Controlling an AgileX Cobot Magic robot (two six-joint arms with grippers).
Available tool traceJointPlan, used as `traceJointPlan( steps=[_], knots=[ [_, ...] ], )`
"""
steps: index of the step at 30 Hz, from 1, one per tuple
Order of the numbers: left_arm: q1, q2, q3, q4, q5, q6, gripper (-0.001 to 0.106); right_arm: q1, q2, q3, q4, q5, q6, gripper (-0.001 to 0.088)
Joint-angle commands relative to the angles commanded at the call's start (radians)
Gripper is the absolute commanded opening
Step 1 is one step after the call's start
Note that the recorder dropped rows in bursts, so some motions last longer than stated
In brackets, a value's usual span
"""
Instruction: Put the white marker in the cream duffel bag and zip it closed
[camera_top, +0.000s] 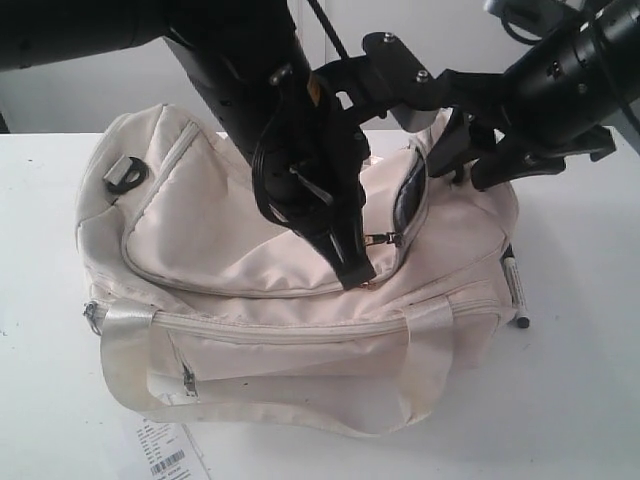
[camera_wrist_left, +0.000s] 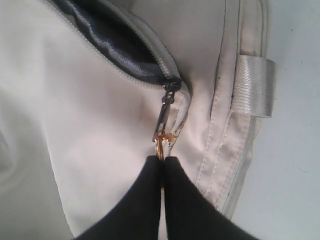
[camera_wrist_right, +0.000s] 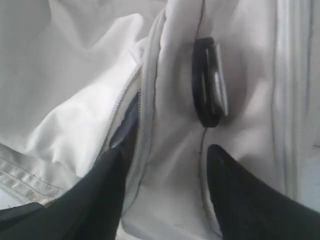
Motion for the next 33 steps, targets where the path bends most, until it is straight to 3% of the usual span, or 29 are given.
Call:
traceJointPlan(
  steps=[8, 12, 16, 33],
  knots=[
    [0.0, 0.0, 0.0, -0.052, -0.024, 0.0, 0.0, 0.037, 0.0, 0.059, 0.052, -0.117, 0.0, 0.0474],
    [0.0, 0.0, 0.0, -0.057, -0.027, -0.003, 0.0, 0.039, 0.007, 0.059, 0.041, -0.139, 0.0, 0.0301],
    [0.0, 0.0, 0.0, -0.082, -0.025, -0.003, 0.0, 0.039, 0.007, 0.059, 0.041, -0.168, -0.006, 0.0],
    [0.0, 0.0, 0.0, -0.125, 0.04, -0.003, 0.0, 0.039, 0.007, 0.059, 0.013, -0.255, -0.002, 0.0]
  ],
)
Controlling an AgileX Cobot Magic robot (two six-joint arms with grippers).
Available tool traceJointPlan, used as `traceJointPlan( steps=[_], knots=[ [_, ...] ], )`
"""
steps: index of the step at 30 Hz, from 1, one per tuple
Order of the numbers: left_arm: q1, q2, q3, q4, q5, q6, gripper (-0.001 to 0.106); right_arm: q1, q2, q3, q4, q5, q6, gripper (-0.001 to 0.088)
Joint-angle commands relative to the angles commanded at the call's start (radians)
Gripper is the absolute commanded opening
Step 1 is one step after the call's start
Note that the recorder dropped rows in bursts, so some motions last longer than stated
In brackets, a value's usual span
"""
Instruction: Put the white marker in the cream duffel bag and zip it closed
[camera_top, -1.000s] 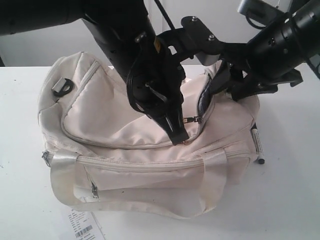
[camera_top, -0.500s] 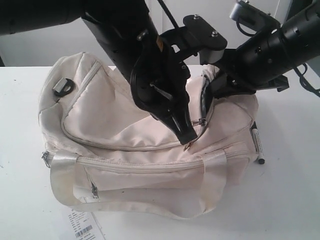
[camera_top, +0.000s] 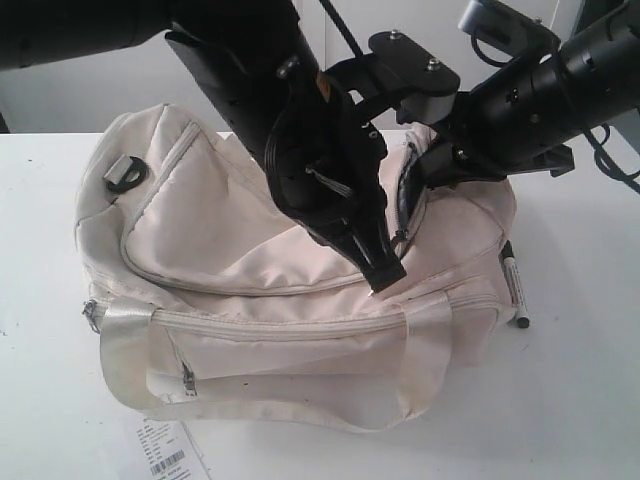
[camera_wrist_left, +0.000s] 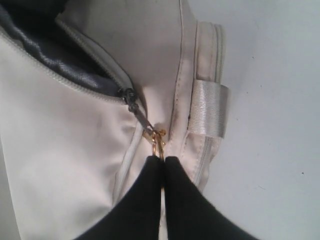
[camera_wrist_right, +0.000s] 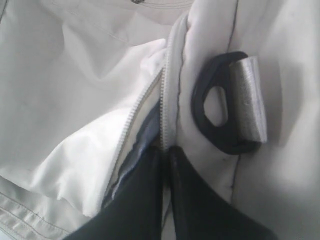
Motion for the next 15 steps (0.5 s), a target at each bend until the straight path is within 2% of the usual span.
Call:
traceJointPlan(
  steps=[9, 13, 15],
  knots=[
    [0.0, 0.0, 0.0, -0.008, 0.12, 0.017, 0.0, -0.026, 0.0, -0.005, -0.003, -0.061, 0.026, 0.0],
    [0.0, 0.0, 0.0, -0.115, 0.163, 0.105, 0.0, -0.035, 0.0, -0.024, 0.004, -0.063, 0.028, 0.0],
    [0.0, 0.0, 0.0, -0.12, 0.18, 0.127, 0.0, -0.035, 0.0, -0.028, 0.004, -0.063, 0.028, 0.0]
  ],
)
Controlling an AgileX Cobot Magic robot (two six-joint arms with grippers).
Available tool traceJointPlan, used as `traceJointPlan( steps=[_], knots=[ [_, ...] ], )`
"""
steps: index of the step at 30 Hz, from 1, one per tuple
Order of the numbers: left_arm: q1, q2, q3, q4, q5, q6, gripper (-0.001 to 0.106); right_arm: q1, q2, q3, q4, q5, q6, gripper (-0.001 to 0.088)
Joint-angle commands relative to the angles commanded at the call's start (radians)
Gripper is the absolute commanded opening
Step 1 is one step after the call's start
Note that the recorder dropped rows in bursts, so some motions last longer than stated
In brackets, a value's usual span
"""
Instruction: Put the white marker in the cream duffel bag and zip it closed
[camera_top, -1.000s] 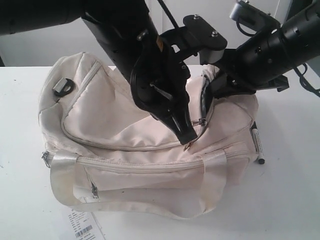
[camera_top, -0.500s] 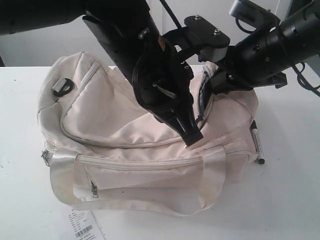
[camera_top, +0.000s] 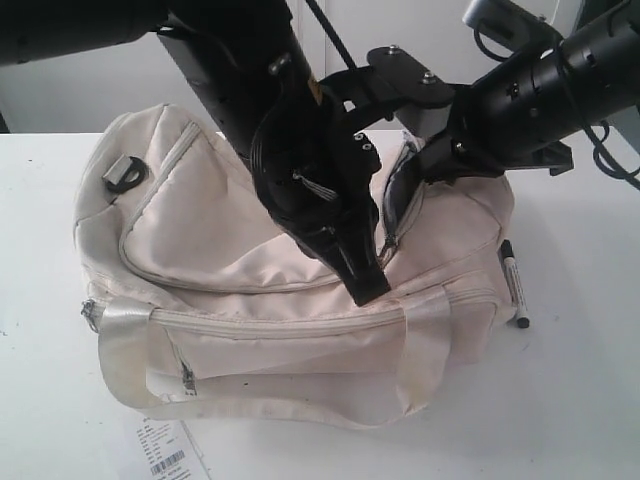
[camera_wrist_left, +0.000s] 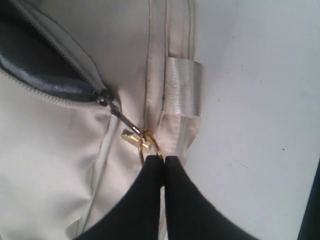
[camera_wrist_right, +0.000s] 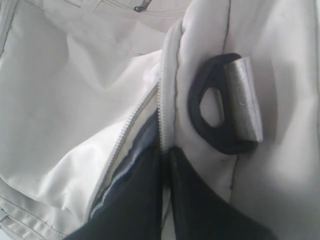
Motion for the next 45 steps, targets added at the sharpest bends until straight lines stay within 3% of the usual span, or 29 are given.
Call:
traceJointPlan(
  steps=[9, 25, 37, 42, 45],
  knots=[
    [0.0, 0.0, 0.0, 0.07, 0.095, -0.004, 0.0, -0.011, 0.0, 0.0, 0.0, -0.002, 0.002, 0.0],
    [0.0, -0.011, 0.0, 0.074, 0.095, 0.039, 0.0, -0.031, 0.0, -0.002, 0.002, 0.001, -0.001, 0.0],
    [0.0, -0.085, -0.002, 0.121, 0.013, 0.037, 0.0, -0.031, -0.002, -0.002, 0.0, 0.025, -0.035, 0.0],
    [0.0, -0.097, -0.002, 0.071, -0.039, 0.026, 0.0, -0.031, -0.002, -0.002, 0.001, 0.027, -0.035, 0.0003],
    [0.0, -0.086, 0.0, 0.062, -0.058, 0.026, 0.0, -0.031, -0.007, -0.002, 0.001, 0.03, -0.035, 0.0092]
  ],
)
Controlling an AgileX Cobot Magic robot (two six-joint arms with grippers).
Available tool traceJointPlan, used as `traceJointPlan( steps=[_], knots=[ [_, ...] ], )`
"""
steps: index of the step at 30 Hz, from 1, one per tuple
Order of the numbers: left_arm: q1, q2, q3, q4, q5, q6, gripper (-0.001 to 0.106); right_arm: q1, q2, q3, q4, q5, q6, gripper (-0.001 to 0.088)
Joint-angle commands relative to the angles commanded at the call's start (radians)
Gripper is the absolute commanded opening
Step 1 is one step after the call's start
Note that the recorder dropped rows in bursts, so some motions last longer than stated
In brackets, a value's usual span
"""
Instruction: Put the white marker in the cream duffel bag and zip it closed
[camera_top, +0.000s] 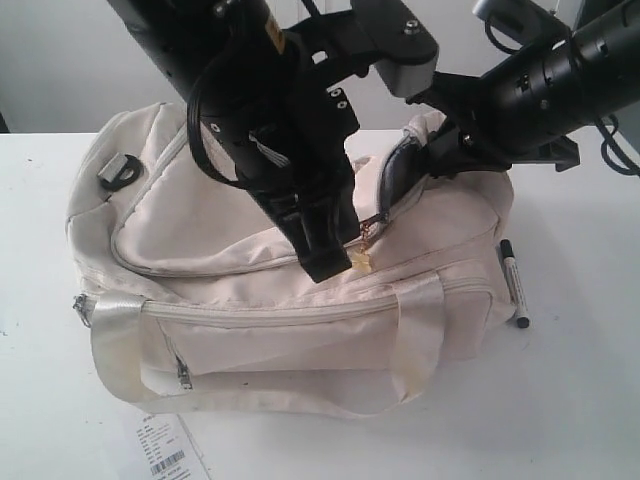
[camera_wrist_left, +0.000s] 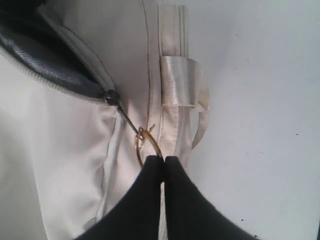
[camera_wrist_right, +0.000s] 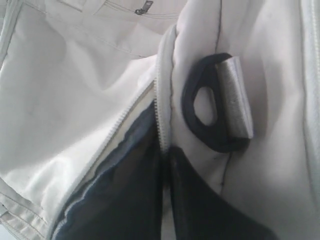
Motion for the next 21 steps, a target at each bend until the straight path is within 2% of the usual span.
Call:
traceJointPlan(
  steps=[6, 8, 12, 21],
  knots=[
    [0.0, 0.017, 0.0, 0.002, -0.035, -0.011, 0.0, 0.0, -0.054, 0.0, 0.007, 0.032, 0.009, 0.0382],
    [0.0, 0.017, 0.0, 0.002, -0.058, -0.014, 0.0, 0.0, -0.069, 0.0, 0.037, 0.08, 0.011, 0.0442],
    [0.0, 0.017, 0.0, 0.002, -0.074, -0.014, 0.0, 0.002, -0.071, 0.009, 0.148, 0.206, 0.009, 0.0456],
    [0.0, 0.017, 0.0, 0.002, -0.081, -0.021, 0.0, 0.002, -0.082, 0.093, 0.215, 0.242, 0.007, 0.0447]
  ],
)
